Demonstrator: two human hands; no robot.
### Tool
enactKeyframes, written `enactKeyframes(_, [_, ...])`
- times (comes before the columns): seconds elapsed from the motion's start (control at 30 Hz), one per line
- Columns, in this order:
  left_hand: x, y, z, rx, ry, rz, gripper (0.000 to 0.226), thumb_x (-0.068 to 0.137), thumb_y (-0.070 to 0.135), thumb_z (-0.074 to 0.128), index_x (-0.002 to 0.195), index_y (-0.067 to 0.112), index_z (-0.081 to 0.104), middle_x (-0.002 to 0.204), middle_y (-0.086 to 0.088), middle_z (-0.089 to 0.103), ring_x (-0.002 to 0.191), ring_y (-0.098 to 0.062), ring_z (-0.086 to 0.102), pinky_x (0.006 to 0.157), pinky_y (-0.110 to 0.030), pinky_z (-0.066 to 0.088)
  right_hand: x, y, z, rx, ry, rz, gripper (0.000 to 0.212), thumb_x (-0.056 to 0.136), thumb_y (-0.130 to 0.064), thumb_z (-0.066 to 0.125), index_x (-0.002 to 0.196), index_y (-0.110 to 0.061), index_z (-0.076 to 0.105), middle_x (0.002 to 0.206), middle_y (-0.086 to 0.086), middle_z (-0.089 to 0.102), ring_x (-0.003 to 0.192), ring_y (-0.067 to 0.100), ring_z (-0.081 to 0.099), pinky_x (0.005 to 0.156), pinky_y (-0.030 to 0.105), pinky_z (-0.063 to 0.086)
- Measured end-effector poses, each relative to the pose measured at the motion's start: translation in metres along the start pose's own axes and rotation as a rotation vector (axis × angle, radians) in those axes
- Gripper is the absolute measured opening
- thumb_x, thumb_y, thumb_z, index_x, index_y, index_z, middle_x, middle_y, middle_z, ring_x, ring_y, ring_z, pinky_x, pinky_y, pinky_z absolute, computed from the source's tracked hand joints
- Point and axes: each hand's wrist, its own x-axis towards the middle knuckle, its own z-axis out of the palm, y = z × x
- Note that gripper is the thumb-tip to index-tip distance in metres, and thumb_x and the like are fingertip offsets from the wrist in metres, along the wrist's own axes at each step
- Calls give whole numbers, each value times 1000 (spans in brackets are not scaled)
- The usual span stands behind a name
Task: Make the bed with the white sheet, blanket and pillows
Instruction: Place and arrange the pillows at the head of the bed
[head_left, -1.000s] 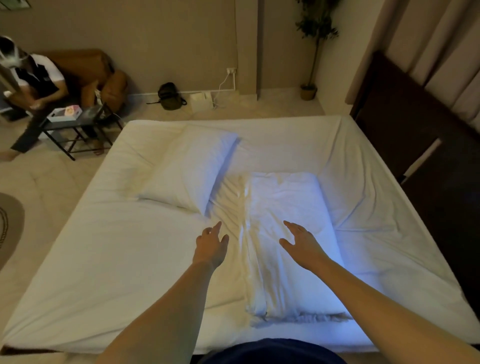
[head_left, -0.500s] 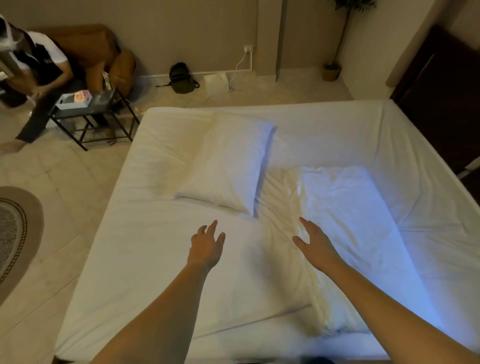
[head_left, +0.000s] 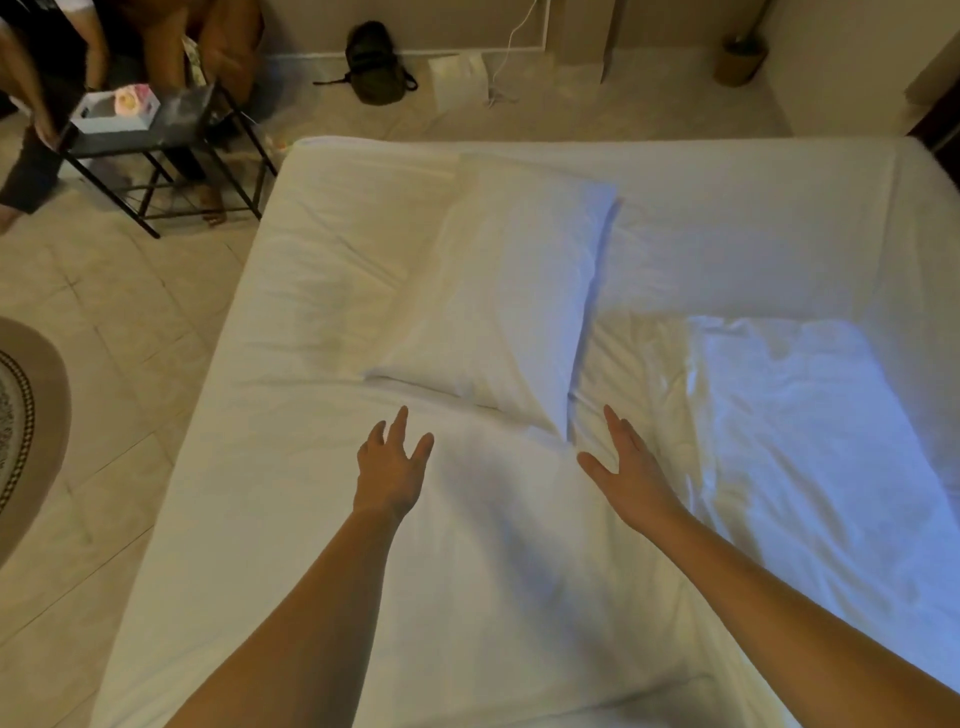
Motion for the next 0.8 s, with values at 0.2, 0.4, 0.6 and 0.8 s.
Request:
enactKeyframes(0.2, [106, -21, 17, -62, 123, 11, 79, 94, 61, 58, 161, 37, 24, 168, -13, 17, 155, -30, 12, 124, -46, 20, 86, -4, 47, -21, 56, 14, 91, 91, -68, 52, 157, -48, -7, 170, -2, -2, 154, 33, 14, 118, 52, 27])
enactKeyframes(0.4, [207, -29, 26, 51, 215, 111, 92, 87, 69, 62, 162, 35, 20, 165, -21, 20, 153, -37, 18, 123, -47, 21, 162, -17, 87, -22, 138, -25, 100, 86, -72, 56, 155, -50, -13, 170, 0, -4, 155, 30, 7, 117, 52, 29])
enactKeyframes(0.6, [301, -29, 21, 238, 319, 245, 112, 75, 94, 43, 163, 31, 12, 167, -14, 23, 153, -36, 20, 124, -52, 22, 226, -41, 106, -55, 264, 19, 116, 72, -88, 55, 154, -49, -16, 169, -1, -11, 155, 30, 3, 114, 68, 25])
enactKeyframes(0.8, [338, -19, 40, -27, 119, 142, 119, 70, 91, 60, 161, 42, 0, 168, -4, 19, 154, -22, 21, 124, -45, 23, 277, -39, 117, 85, 259, 32, 124, 65, -89, 62, 153, -52, -16, 167, 0, -20, 155, 30, -8, 119, 61, 14])
